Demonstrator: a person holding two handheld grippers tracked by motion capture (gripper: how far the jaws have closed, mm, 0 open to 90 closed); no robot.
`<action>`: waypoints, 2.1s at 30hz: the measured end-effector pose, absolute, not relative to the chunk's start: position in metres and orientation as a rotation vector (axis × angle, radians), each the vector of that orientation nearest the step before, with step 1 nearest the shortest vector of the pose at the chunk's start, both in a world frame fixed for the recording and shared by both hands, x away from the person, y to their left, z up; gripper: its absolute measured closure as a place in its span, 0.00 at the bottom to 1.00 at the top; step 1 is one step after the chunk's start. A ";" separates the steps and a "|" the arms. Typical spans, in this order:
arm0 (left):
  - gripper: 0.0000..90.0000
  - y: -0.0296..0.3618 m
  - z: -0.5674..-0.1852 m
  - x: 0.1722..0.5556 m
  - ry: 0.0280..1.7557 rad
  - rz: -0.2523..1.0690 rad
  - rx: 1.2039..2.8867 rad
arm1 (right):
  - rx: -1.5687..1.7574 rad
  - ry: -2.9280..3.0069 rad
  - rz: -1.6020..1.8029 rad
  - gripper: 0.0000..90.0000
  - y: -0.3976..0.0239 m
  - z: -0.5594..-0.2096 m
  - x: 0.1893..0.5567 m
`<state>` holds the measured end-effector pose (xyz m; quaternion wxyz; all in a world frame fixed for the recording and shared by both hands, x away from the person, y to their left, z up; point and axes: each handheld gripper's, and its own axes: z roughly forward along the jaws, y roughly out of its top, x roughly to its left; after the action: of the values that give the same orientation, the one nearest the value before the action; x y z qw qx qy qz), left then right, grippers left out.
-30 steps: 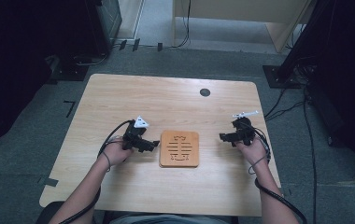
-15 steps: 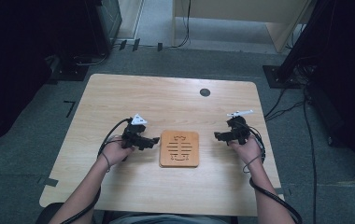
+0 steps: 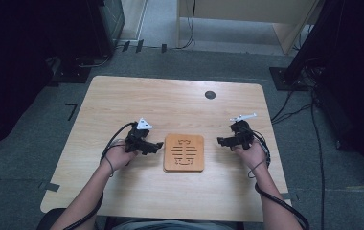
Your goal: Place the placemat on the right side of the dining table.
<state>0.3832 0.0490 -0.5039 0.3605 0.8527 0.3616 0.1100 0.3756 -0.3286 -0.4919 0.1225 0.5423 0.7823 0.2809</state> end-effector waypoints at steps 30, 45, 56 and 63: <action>0.17 0.054 -0.502 0.375 0.909 0.301 2.184 | 1.473 2.396 0.874 0.16 -0.295 -0.496 0.380; 0.17 0.061 -0.502 0.371 0.927 0.305 2.186 | 1.407 2.458 0.836 0.16 -0.278 -0.501 0.384; 0.17 0.064 -0.503 0.369 0.943 0.303 2.185 | 1.395 2.465 0.835 0.16 -0.273 -0.500 0.386; 0.17 0.066 -0.503 0.368 0.947 0.308 2.184 | 1.382 2.476 0.836 0.16 -0.269 -0.499 0.386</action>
<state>0.3684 0.0661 -0.5028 0.3620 0.8482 0.3678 0.1196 0.3860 -0.2691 -0.4989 0.0926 0.4654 0.8340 0.2815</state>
